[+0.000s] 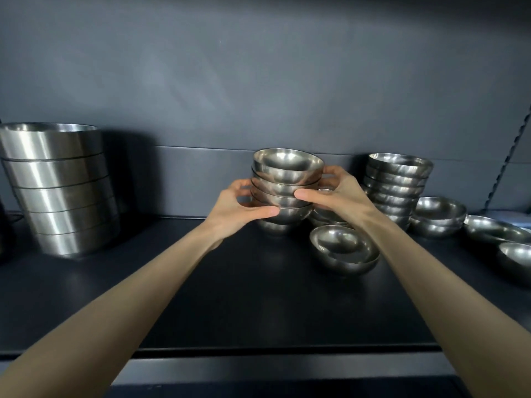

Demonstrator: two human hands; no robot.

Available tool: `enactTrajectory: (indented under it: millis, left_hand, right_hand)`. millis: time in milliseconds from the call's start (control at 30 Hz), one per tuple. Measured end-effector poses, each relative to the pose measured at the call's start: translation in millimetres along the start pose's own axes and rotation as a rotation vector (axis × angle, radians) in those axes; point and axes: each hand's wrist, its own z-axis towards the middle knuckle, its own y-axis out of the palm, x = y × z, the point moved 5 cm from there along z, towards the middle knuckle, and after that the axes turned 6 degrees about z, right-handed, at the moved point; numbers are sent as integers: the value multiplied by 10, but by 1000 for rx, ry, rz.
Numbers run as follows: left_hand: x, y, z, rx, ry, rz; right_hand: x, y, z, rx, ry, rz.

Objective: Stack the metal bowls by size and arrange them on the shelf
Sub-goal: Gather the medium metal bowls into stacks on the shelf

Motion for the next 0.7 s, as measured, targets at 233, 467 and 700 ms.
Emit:
enactTrajectory:
  millis: [233, 467, 700]
  left_hand:
    - [-229, 91, 260, 37, -24, 4]
    - [-391, 153, 401, 5, -30, -3]
    - [-548, 153, 461, -52, -78, -49]
  right_hand:
    - [295, 21, 357, -25, -6, 5]
    - [524, 71, 522, -25, 13, -4]
    - [580, 108, 557, -25, 32, -39]
